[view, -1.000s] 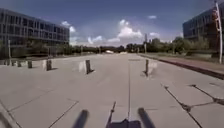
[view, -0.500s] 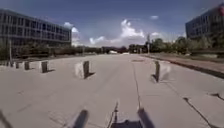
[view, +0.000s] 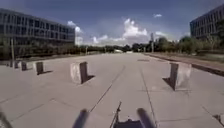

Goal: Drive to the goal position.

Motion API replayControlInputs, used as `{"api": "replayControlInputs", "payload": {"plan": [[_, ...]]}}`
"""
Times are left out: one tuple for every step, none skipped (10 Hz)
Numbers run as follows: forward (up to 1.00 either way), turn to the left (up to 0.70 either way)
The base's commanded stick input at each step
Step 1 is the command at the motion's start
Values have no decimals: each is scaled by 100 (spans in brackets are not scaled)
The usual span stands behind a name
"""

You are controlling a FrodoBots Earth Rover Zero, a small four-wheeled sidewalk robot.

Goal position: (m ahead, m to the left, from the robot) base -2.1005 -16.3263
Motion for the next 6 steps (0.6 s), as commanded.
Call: {"api": "replayControlInputs", "payload": {"plan": [[0, 45], [0, 45], [0, 45], [0, 45], [0, 45], [0, 45]]}}
